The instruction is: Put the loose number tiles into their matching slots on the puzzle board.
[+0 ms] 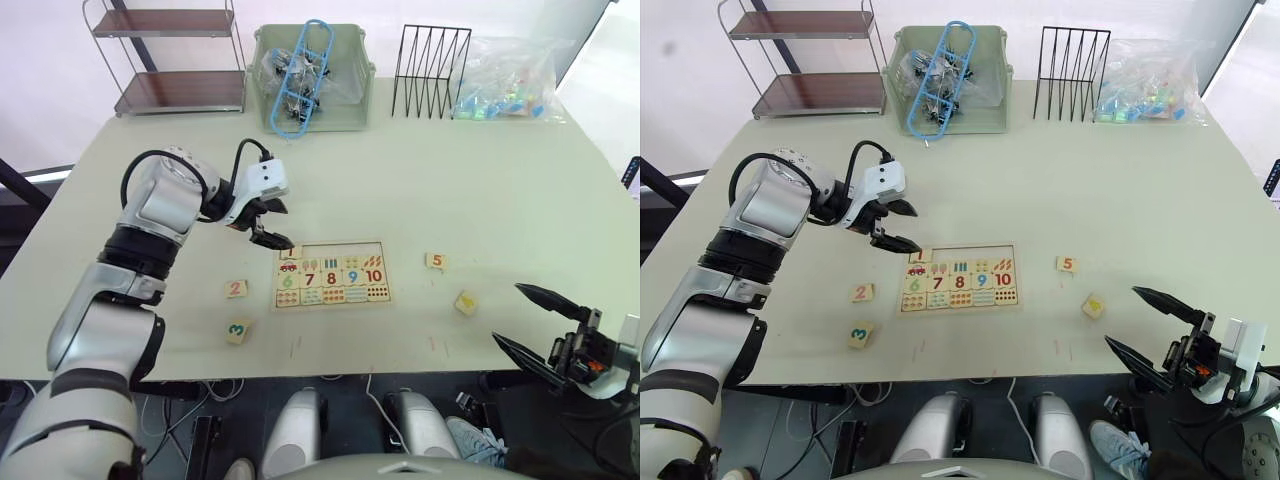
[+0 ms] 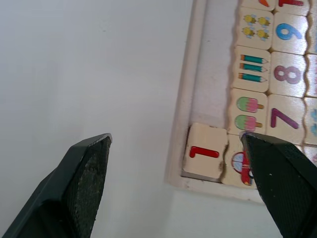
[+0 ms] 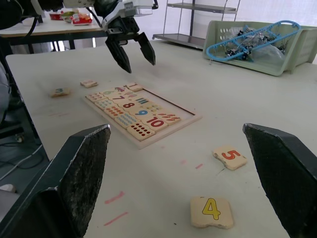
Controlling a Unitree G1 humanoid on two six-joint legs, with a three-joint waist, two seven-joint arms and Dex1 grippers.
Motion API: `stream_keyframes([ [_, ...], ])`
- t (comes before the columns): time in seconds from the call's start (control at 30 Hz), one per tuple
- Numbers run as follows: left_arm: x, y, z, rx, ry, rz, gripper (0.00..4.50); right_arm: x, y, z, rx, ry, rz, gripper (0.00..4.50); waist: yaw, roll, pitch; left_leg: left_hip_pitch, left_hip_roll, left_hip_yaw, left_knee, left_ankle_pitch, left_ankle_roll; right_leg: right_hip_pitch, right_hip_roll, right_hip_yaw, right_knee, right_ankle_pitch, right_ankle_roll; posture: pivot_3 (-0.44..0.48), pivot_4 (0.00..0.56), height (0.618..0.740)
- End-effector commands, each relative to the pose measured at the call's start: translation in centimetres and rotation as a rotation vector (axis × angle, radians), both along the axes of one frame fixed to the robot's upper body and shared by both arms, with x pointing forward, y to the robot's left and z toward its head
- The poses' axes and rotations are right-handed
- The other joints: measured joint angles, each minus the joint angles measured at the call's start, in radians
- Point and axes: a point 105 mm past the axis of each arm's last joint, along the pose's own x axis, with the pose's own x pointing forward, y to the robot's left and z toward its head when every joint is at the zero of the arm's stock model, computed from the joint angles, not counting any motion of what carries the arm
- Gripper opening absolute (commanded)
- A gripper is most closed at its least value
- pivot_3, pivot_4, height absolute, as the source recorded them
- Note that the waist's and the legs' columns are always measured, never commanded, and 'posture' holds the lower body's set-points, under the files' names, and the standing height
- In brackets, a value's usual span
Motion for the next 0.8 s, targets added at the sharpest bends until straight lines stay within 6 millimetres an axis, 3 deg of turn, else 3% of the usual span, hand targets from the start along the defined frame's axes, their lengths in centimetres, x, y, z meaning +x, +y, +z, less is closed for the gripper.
stream_keyframes([
  [0.03, 0.5, 0.0, 1.1, -0.075, -0.084, -0.034, 3.9, 0.0, 0.1, 0.5, -0.01, -0.026, 0.002, 4.5, 0.0, 0.0, 0.0, 0.0, 0.0, 0.0, 0.0, 0.0, 0.0, 0.0, 0.0, 0.0, 0.0, 0.0, 0.0, 0.0, 0.15, 0.74],
  [0.17, 0.6, 0.2, 0.3, -0.11, -0.109, -0.065, 2.16, -0.1, 0.2, 0.5, -0.008, -0.026, -0.001, 4.5, 0.0, 0.0, 0.0, 0.0, 0.0, 0.0, 0.0, 0.0, 0.0, 0.0, 0.0, 0.0, 0.0, 0.0, 0.0, 0.0, 0.15, 0.74],
  [0.23, 0.7, 0.2, 0.1, -0.115, -0.119, -0.077, 1.67, -0.2, 0.2, 0.5, -0.007, -0.026, -0.003, 4.5, 0.0, 0.0, 0.0, 0.0, 0.0, 0.0, 0.0, 0.0, 0.0, 0.0, 0.0, 0.0, 0.0, 0.0, 0.0, 0.0, 0.15, 0.74],
  [0.27, 0.7, 0.1, 0.0, -0.114, -0.125, -0.087, 0.99, -0.2, 0.2, 0.5, -0.007, -0.026, -0.004, 4.5, 0.0, 0.0, 0.0, 0.0, 0.0, 0.0, 0.0, 0.0, 0.0, 0.0, 0.0, 0.0, 0.0, 0.0, 0.0, 0.0, 0.15, 0.74],
  [0.3, 0.7, 0.0, -0.1, -0.117, -0.131, -0.097, 0.83, -0.2, 0.2, 0.5, -0.007, -0.026, -0.004, 4.5, 0.001, 0.0, 0.0, 0.0, 0.0, 0.0, 0.0, 0.0, 0.0, 0.0, 0.0, 0.0, 0.0, 0.0, 0.0, 0.0, 0.15, 0.74],
  [0.37, 0.8, -0.1, -0.4, -0.113, -0.135, -0.113, 0.03, -0.2, 0.2, 0.5, -0.006, -0.027, -0.006, 4.5, 0.002, 0.0, 0.0, 0.0, 0.0, 0.0, 0.0, 0.0, 0.0, 0.0, 0.0, 0.0, 0.0, 0.0, 0.0, 0.0, 0.15, 0.74],
  [0.8, 0.4, -0.8, -2.0, -0.098, -0.124, -0.223, 0.03, -0.3, 0.4, 0.9, -0.01, -0.029, -0.009, 4.5, 0.001, 0.0, 0.0, 0.0, 0.0, 0.0, 0.001, 0.0, 0.0, 0.0, 0.0, 0.0, 0.0, 0.0, 0.0, 0.0, 0.15, 0.74],
])
